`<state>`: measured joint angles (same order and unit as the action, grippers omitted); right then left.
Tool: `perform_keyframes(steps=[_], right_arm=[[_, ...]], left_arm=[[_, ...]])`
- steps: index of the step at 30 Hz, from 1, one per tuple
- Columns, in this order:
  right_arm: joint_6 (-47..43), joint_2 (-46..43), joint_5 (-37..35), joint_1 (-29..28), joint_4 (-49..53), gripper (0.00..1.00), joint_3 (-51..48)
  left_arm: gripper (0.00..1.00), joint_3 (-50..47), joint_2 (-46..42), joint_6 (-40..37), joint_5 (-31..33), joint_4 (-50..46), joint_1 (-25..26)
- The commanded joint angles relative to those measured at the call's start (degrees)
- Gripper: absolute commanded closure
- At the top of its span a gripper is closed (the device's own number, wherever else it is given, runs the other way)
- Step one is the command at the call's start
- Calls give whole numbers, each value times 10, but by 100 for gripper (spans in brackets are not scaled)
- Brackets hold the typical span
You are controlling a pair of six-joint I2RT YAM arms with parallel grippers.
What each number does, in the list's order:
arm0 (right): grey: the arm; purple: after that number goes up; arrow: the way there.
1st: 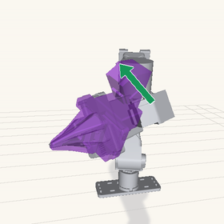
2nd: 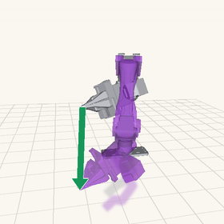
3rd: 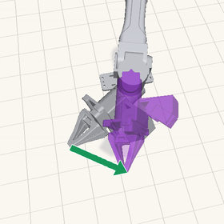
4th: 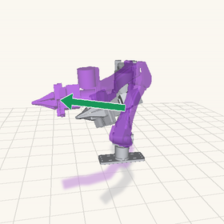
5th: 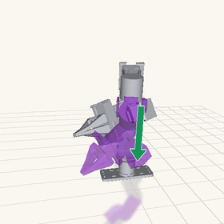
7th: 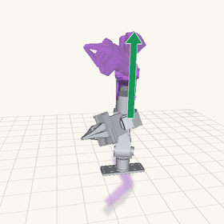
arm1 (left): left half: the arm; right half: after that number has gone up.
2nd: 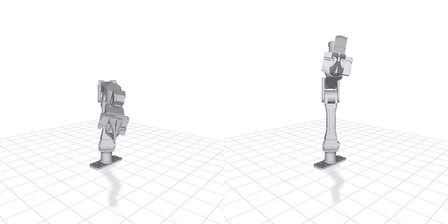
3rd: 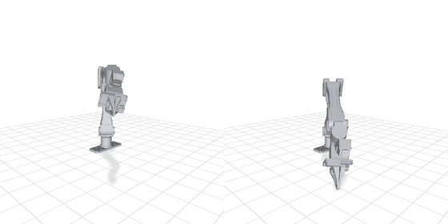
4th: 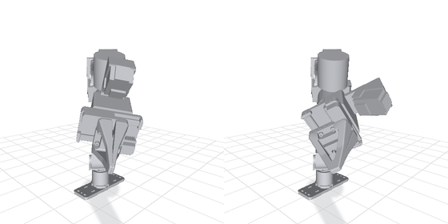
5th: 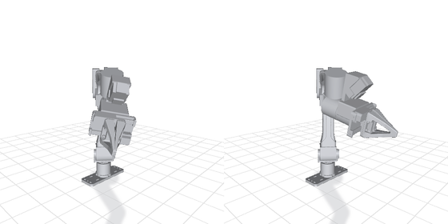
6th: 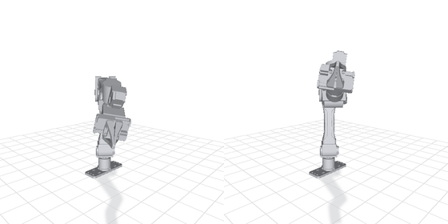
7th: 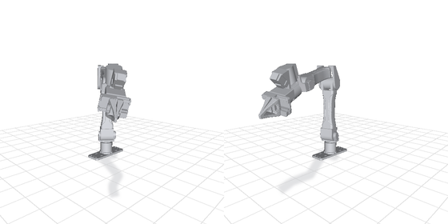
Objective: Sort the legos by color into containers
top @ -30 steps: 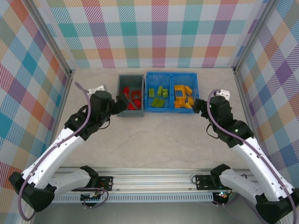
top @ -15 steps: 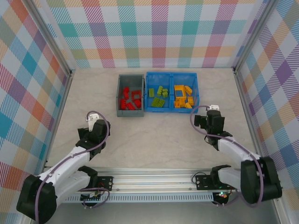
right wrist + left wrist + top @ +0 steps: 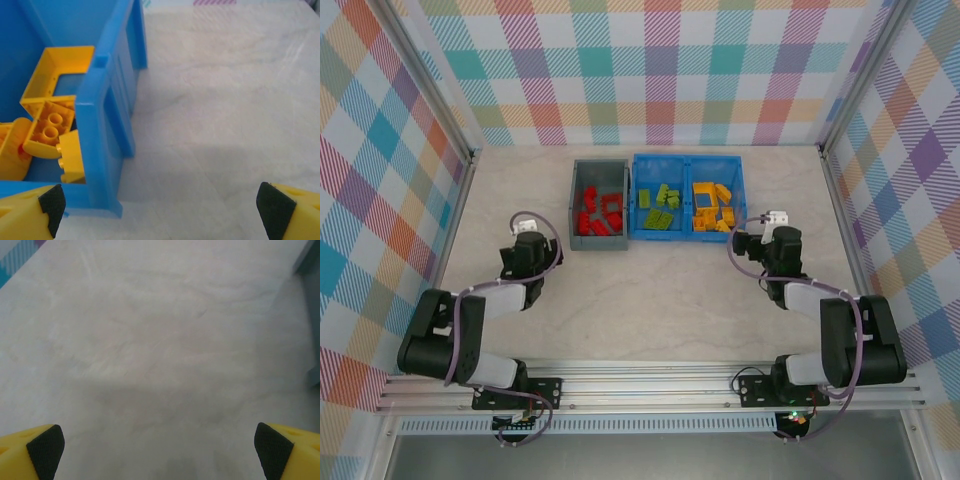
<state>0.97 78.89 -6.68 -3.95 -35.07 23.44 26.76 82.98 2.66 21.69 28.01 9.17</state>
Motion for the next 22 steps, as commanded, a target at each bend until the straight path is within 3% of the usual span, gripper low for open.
perform_keyframes(steps=[1, 3, 5, 7, 22], right_arm=[[-12, 38, 31, 14, -94, 0, -7], [-9, 92, 26, 15, -182, 0, -26], [-11, 77, 31, 15, -150, 0, -23], [-13, 80, 31, 13, -158, 0, -26], [4, 86, 18, 24, -122, 0, -2]], left_arm=[[0, 6, 35, -35, -47, 101, -19], [0, -16, 44, -22, -59, 141, -31], [0, -49, 70, -18, -42, 231, -32], [0, -38, 60, -19, -54, 191, -32], [0, -38, 65, -17, -62, 201, -38]])
